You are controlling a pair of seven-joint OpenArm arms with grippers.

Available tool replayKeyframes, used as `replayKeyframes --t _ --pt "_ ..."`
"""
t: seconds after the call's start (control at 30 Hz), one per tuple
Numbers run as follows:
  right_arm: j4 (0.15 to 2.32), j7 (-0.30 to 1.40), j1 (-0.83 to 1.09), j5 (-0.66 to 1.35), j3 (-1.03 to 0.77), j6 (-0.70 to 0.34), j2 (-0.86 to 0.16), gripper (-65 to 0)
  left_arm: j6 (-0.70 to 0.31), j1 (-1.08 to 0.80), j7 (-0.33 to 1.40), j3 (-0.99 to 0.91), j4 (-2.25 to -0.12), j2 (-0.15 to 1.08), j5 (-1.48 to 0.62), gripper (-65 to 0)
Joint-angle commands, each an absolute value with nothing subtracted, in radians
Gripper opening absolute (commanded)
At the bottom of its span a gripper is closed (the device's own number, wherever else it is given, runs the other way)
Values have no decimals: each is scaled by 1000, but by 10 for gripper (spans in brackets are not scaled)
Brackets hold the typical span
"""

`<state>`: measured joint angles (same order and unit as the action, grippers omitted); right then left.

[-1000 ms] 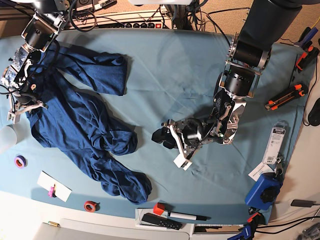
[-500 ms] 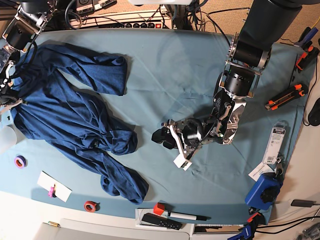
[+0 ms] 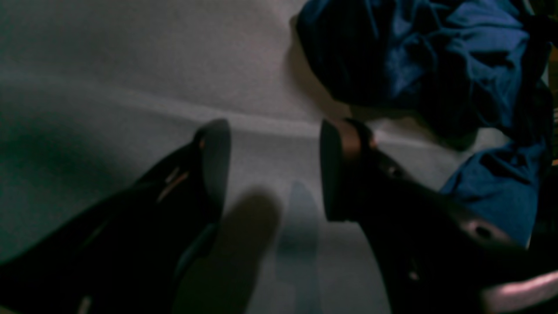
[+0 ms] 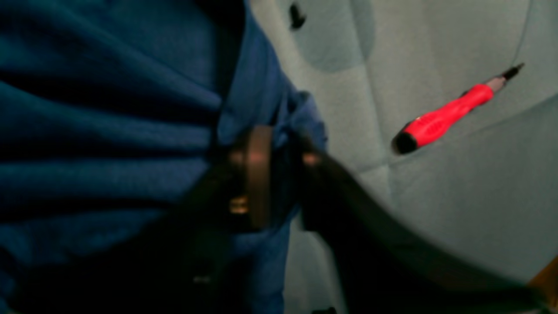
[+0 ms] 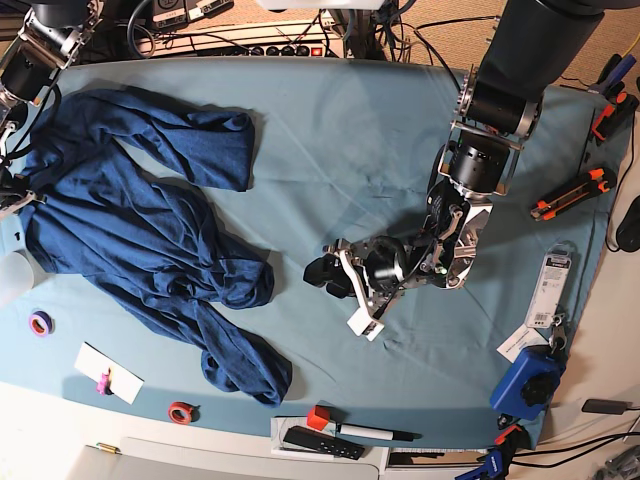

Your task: Layout the t-shirt on the table in an organized manner, then fold the t-shirt properly

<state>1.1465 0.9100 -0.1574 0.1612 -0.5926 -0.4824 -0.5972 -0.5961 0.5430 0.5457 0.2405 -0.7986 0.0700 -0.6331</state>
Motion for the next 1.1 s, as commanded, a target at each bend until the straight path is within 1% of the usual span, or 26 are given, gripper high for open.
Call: replayKeyframes --t 0.0,0.13,0.2,0.23,0.33,0.4,0.43,0.5,0.63,0.7,0.77,0.87,0.9,0.97,1.07 --pt "1165 894 -174 168 -597 -479 -630 -439 -604 576 523 236 -814 67 -652 -326" --pt "1165 879 -174 162 -597 -450 -630 -439 -604 576 523 236 -814 67 -652 -326" --pt "1165 863 -174 137 -597 -414 -630 -440 -604 576 523 236 -814 67 -652 -326" --pt "1165 854 -174 112 -597 -398 -630 -454 -604 576 523 236 -814 67 -651 -326" --pt "1165 828 -174 23 -597 -352 -630 -566 -604 576 523 236 -814 67 -652 -326" --pt "1165 809 -174 -28 -597 -314 -630 -613 -604 576 523 236 -814 67 -652 -326" --pt "1165 799 -174 -52 -597 -294 -630 -623 -604 576 523 236 -814 67 -652 -326" --pt "1165 780 -174 -101 -597 -244 -630 -626 -604 576 523 236 -814 67 -652 -326" --pt "1165 756 -174 -242 -597 -90 -630 -626 -604 576 523 236 -814 67 -651 -326" --pt "1165 759 -174 -291 -597 -49 -633 -626 -604 576 524 236 -814 67 -651 -326" --pt "1165 763 -174 -294 -597 -33 -638 -626 -604 576 523 236 -814 67 -651 -326" --pt "1165 756 -174 -182 -597 -34 -643 -626 -604 576 523 236 -814 67 -651 -326" --pt "1165 752 -175 -119 -597 -56 -643 -626 -604 576 524 236 -814 67 -651 -326" --pt "1165 747 -174 18 -597 -160 -641 -626 -606 576 524 236 -814 67 -651 -326" --pt "1165 751 -175 256 -597 -402 -626 -626 -698 576 554 236 -814 66 -652 -326"
